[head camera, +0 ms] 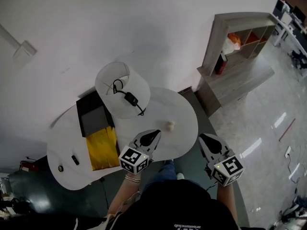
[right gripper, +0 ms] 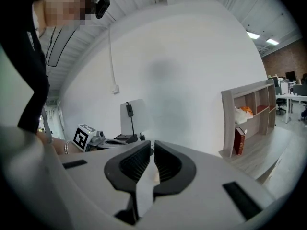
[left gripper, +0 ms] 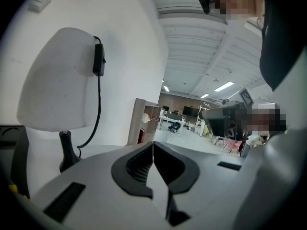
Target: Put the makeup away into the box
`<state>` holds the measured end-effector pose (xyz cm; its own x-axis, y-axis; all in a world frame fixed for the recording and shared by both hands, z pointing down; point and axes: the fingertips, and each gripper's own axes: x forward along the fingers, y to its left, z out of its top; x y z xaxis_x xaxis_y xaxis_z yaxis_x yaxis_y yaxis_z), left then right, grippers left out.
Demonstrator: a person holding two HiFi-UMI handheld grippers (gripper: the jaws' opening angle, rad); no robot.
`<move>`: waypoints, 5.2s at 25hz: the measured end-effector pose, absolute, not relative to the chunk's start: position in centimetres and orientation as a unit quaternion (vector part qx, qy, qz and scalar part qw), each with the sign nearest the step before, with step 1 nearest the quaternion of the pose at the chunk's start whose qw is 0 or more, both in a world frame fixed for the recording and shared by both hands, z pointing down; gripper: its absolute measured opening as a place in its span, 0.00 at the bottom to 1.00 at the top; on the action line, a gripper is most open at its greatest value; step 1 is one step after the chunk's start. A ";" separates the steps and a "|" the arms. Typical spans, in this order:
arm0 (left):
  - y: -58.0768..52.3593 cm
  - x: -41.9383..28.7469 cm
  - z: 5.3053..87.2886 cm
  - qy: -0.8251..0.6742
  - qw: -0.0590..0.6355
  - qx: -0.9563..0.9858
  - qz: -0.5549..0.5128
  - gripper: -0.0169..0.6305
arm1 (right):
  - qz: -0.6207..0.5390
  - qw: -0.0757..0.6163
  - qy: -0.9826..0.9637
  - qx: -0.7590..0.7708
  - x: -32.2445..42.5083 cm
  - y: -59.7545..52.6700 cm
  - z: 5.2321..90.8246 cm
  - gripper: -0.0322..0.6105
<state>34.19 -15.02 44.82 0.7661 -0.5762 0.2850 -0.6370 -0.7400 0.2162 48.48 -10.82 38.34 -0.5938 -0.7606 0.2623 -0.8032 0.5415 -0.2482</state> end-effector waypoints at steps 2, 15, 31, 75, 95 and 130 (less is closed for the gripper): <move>-15.8 34.4 45.4 -0.313 0.171 0.930 0.095 0.05 | 0.171 0.071 -0.878 0.441 47.8 -11.6 38.8 0.09; -18.3 37.0 51.9 -0.236 0.183 0.935 0.192 0.05 | 0.215 0.131 -0.875 0.413 44.6 -14.4 43.0 0.09; -20.1 37.3 57.2 -0.188 0.196 0.933 0.234 0.05 | 0.230 0.175 -0.849 0.441 43.9 -17.4 46.1 0.09; -18.3 36.5 54.2 -0.197 0.176 0.937 0.228 0.22 | 0.219 0.168 -0.866 0.417 41.8 -16.7 46.2 0.09; -15.2 29.0 48.9 -0.395 0.172 0.885 0.176 0.22 | 0.140 0.175 -0.937 0.268 37.6 -16.1 43.1 0.09; -2.7 15.2 47.8 -0.686 0.200 0.692 0.097 0.22 | 0.094 0.220 -0.971 -0.028 26.2 -8.8 45.2 0.09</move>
